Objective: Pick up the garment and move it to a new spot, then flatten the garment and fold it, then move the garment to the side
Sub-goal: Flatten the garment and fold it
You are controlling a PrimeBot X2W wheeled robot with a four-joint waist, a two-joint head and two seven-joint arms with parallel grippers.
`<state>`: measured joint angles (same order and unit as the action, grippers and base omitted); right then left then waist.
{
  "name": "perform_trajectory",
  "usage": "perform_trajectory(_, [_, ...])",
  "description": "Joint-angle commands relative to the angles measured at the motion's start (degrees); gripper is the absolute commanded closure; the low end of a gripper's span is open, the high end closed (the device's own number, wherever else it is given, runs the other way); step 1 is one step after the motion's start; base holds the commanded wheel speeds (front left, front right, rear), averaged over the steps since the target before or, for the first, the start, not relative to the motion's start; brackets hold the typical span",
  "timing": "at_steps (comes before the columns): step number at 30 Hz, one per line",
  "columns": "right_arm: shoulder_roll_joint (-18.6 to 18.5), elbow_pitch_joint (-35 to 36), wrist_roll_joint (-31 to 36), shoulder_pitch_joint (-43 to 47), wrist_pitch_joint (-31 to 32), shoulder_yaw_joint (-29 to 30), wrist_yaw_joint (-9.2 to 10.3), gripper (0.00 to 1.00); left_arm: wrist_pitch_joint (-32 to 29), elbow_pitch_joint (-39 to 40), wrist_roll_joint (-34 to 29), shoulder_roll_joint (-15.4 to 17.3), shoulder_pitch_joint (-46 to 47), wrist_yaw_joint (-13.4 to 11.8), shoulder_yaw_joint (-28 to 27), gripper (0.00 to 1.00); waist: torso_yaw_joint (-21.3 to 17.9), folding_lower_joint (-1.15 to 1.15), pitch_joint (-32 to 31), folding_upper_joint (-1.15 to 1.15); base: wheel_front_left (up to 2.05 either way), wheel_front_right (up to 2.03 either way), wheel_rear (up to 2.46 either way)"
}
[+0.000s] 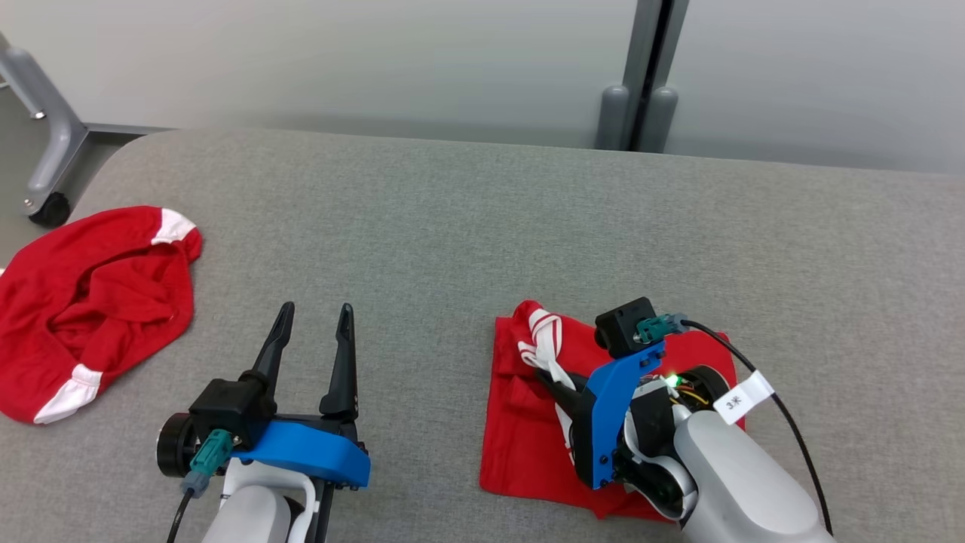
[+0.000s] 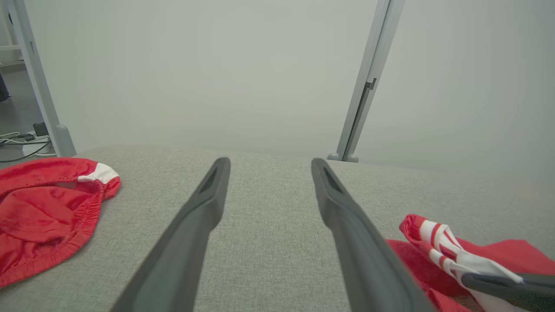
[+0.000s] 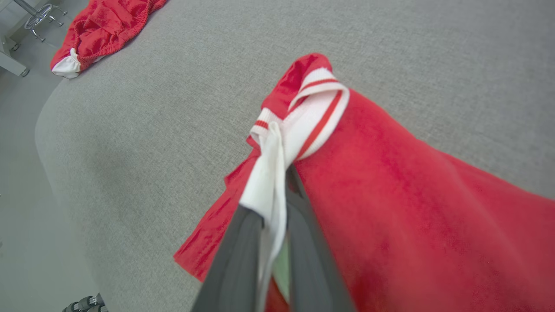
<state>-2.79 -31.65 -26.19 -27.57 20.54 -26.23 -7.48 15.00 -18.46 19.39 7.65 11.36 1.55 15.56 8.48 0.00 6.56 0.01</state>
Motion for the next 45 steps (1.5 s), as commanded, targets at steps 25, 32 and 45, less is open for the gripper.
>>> perform_trajectory(25, [-0.2, -15.0, -8.0, -7.0, -16.2, -1.2, -0.03, 0.0, 0.2, 1.1, -0.4, 0.3, -1.2, 0.5, -4.9, 0.0, -3.5, 0.0, -1.5, -0.01, 0.0, 0.0, 0.0])
perform_trajectory(32, [-2.5, -13.4, 2.6, -1.7, -20.4, 11.4, -0.03, 0.0, 0.3, 3.0, -0.3, 0.8, -4.0, -0.3, -6.4, 0.0, -5.7, 0.0, -3.0, -0.01, 0.0, 0.0, 0.0])
perform_trajectory(45, [-0.3, 10.2, 19.5, 16.3, -22.9, 32.9, -0.03, 0.0, 0.2, 4.4, 0.0, 1.6, -7.0, -1.6, -7.1, 0.0, -8.7, 0.0, -4.6, -0.01, 0.0, 0.0, 0.0])
